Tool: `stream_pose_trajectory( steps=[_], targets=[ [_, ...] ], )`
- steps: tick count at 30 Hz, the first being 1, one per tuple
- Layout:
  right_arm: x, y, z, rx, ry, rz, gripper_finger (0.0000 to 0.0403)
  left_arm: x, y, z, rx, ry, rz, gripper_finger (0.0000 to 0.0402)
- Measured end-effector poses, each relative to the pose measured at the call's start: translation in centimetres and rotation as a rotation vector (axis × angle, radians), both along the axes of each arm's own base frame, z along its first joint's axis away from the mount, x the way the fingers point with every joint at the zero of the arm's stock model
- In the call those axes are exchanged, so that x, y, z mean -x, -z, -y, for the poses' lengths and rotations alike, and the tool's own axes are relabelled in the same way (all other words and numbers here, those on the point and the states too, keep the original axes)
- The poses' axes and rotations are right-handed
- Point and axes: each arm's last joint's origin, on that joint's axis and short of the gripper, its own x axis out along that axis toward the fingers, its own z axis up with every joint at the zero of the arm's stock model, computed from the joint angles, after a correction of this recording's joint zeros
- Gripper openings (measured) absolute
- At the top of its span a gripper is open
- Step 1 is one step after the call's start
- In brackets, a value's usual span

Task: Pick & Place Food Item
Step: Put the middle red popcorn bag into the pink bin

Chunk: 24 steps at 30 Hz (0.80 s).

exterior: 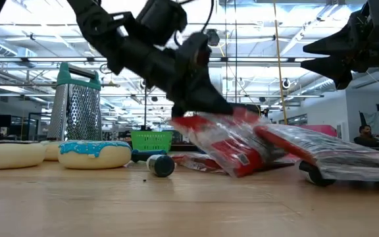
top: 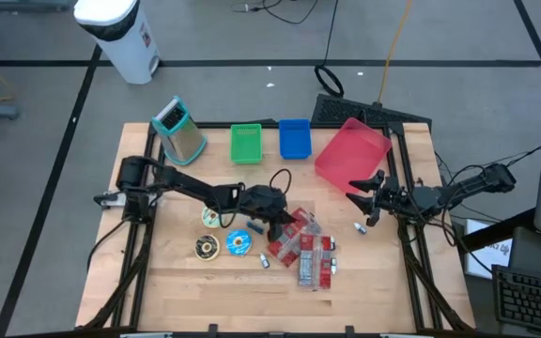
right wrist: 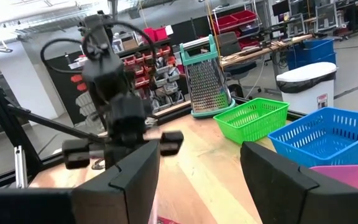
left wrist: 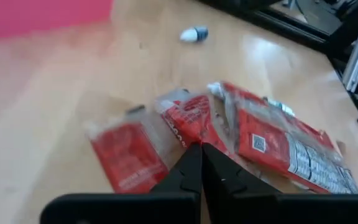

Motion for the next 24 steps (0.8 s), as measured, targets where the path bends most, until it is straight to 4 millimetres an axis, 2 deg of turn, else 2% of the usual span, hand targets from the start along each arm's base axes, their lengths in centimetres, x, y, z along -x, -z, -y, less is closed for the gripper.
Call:
stream_pose_trajectory(
  steps=[9, 14, 20, 24],
  targets=[
    [0.0, 0.0, 0.0, -0.002, 0.0, 0.001, 0.0212, 1.7, -4.6, -0.4, -0.221, -0.077, 0.041, 0.0001],
    [0.0, 0.0, 0.0, -0.006, -0.001, 0.002, 0.0212, 2.7, -7.0, 0.5, -0.413, -0.094, 0.081, 0.0001],
    [0.0, 0.0, 0.0, -0.009, -0.001, 0.003, 0.0212, 3.5, -8.5, 2.5, -0.778, -0.08, 0.088, 0.0001],
    [0.0, 0.0, 0.0, -0.049, -0.003, 0.016, 0.0212, 3.8, -8.4, 3.3, -1.112, -0.042, -0.008, 0.0001]
  ],
)
